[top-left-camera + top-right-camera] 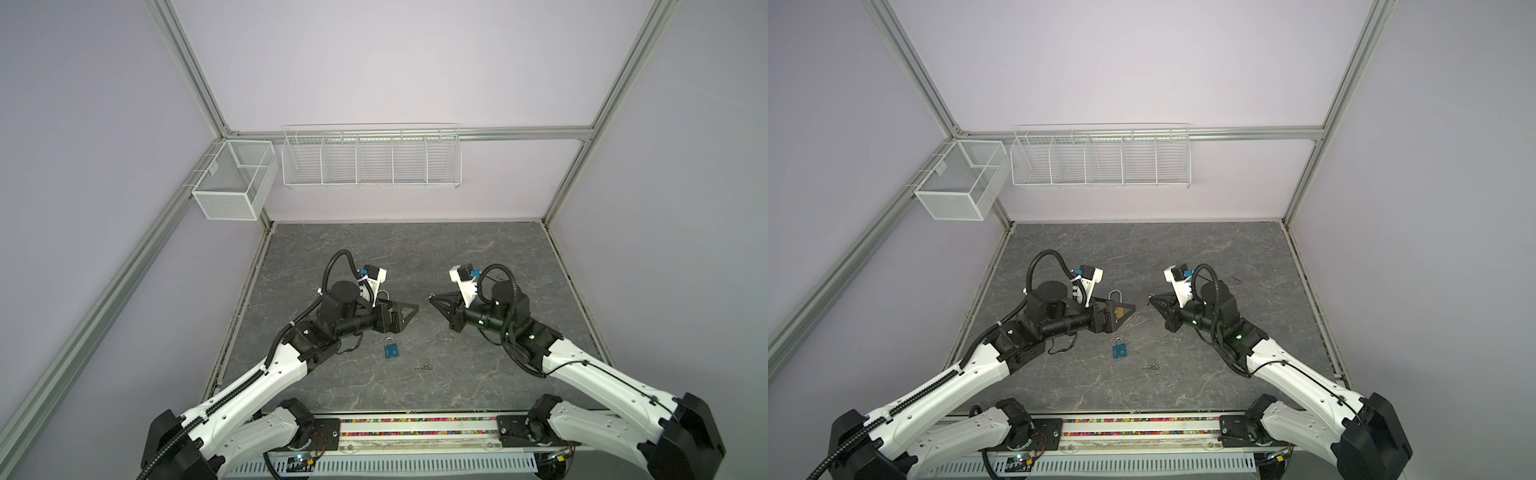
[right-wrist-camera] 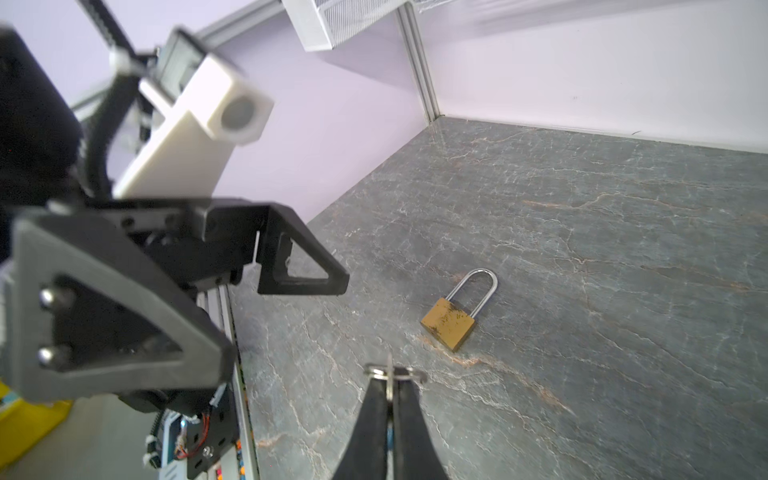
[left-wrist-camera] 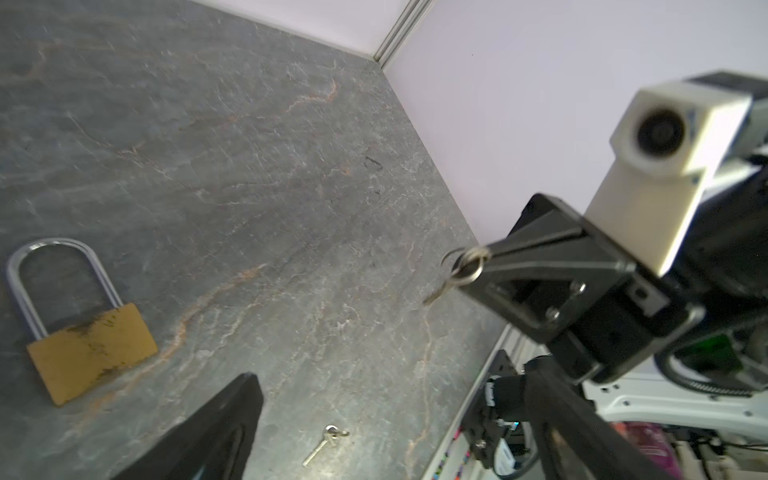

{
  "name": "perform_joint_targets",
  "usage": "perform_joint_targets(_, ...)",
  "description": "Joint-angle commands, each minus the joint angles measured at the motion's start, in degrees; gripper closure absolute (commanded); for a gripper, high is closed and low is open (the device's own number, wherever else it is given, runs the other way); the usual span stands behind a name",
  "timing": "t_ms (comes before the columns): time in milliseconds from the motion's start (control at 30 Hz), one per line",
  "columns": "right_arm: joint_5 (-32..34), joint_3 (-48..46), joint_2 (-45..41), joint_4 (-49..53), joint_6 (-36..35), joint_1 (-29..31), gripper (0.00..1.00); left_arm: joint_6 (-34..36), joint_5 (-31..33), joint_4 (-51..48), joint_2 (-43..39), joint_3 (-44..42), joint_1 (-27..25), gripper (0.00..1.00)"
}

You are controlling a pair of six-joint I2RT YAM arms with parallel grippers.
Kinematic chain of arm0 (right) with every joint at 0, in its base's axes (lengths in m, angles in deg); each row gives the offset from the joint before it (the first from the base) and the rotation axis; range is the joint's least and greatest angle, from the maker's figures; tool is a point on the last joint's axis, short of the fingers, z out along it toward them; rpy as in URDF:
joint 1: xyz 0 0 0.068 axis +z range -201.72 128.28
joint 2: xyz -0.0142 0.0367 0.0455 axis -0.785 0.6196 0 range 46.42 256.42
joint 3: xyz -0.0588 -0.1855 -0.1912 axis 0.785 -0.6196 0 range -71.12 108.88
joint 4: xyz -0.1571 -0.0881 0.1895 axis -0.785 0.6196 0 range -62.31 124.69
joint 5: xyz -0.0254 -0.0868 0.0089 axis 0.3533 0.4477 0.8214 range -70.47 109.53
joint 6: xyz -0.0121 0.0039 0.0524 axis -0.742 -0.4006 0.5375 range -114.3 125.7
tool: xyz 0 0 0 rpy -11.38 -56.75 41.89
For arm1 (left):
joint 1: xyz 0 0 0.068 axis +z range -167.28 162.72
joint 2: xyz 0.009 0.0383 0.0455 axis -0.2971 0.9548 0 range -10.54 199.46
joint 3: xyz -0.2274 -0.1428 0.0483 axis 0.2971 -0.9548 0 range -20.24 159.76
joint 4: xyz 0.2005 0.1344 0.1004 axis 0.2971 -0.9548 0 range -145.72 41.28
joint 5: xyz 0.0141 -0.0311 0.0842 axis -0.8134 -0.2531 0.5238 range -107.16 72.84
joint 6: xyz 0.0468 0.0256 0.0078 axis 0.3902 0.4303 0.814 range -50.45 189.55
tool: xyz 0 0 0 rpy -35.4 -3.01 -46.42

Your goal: Unlock with the key

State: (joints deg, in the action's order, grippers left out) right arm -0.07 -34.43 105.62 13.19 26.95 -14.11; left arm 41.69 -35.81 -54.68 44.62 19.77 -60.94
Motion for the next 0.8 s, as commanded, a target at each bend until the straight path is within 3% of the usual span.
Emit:
perform_joint_targets(0,-6.4,-2.1,-0.6,-10.7,11.8,-2.4,0.94,17.2,0.9,11.7,-5.5,-4.4,-3.2,0.0)
perform_joint_targets(100,-8.1,-3.2,1.1,-19.6,19.0,-2.7,0.94,22.0,-2.3,15.5,-7.0,-5.9,-4.5,0.04)
perform_joint_targets(233,-11.0,-4.3,5.1,-31.0,26.5,-2.7,0.94,21.0,-4.1,23.2,-5.2,-6.5,-4.5,0.26)
perform_joint_targets(300,-11.7,-4.8,6.4,-34.9,28.7,-2.7,0.94,19.6,-3.5,26.8,-4.4,-7.0,-4.5,0.32)
perform_joint_targets(367,-12.8,-4.5,7.1,-36.2,29.3,-2.6,0.94,19.0,-1.1,25.9,-3.6,-6.4,-4.5,0.4)
perform_joint_targets(467,-12.8,-4.8,6.4,-36.6,28.8,-2.3,0.94,17.4,0.1,26.8,-3.0,-6.4,-4.5,0.6)
perform_joint_targets(633,-12.0,-5.0,3.6,-34.0,26.4,-2.0,0.94,16.9,1.0,22.9,-1.0,-4.5,-4.3,0.57)
perform_joint_targets(767,-11.8,-4.7,2.0,-31.2,24.3,-1.6,0.94,11.9,-1.6,29.9,-0.1,-6.2,-2.0,0.56)
